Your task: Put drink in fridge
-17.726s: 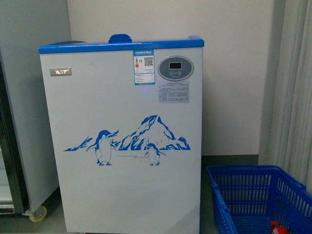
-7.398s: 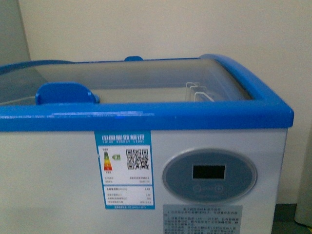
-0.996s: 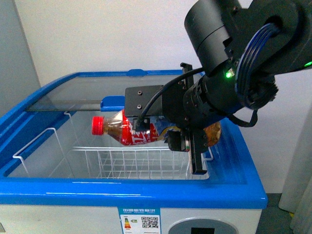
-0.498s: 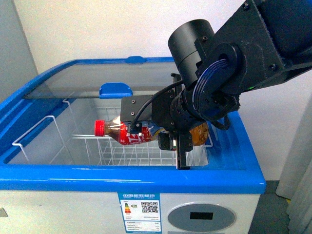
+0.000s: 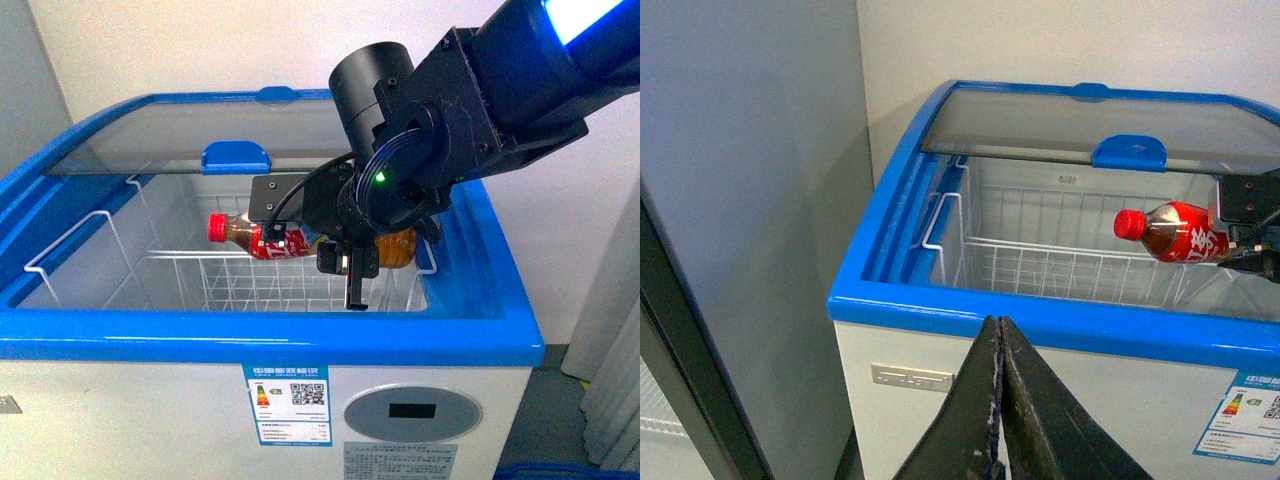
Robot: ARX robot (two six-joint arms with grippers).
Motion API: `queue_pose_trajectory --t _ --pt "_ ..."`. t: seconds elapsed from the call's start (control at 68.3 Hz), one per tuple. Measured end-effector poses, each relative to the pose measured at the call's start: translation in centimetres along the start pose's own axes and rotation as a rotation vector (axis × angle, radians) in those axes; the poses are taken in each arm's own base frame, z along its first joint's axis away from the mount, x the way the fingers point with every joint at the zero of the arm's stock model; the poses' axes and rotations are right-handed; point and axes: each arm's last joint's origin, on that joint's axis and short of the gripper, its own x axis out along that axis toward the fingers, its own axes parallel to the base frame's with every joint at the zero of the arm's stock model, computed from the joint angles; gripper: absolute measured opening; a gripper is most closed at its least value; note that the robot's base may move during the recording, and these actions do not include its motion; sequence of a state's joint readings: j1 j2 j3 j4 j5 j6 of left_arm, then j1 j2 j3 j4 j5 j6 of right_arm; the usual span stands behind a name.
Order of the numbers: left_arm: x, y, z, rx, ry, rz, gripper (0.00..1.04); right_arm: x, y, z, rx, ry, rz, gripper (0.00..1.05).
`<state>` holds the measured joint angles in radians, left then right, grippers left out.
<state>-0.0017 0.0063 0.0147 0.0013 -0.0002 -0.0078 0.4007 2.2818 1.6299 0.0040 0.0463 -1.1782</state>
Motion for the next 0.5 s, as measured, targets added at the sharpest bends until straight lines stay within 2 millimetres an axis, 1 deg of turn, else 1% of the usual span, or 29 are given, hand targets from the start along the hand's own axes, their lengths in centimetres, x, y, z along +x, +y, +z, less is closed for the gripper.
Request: queue_pose_trajectory --t 0.088,0.234,0.498 --pt "0.0 0.0 0.0 0.000 0.000 0.000 0.03 1.0 0.6 -0.2 0.003 0.019 -0.017 0.38" --pt "0.0 0.0 0.0 0.000 0.000 0.000 0.03 3.2 2.9 -0.8 0.039 0.098 0.001 0.38" --pt "0.0 0.0 0.0 0.000 0.000 0.000 0.03 3.4 3.4 -0.5 0.073 0.093 -0.004 0.38"
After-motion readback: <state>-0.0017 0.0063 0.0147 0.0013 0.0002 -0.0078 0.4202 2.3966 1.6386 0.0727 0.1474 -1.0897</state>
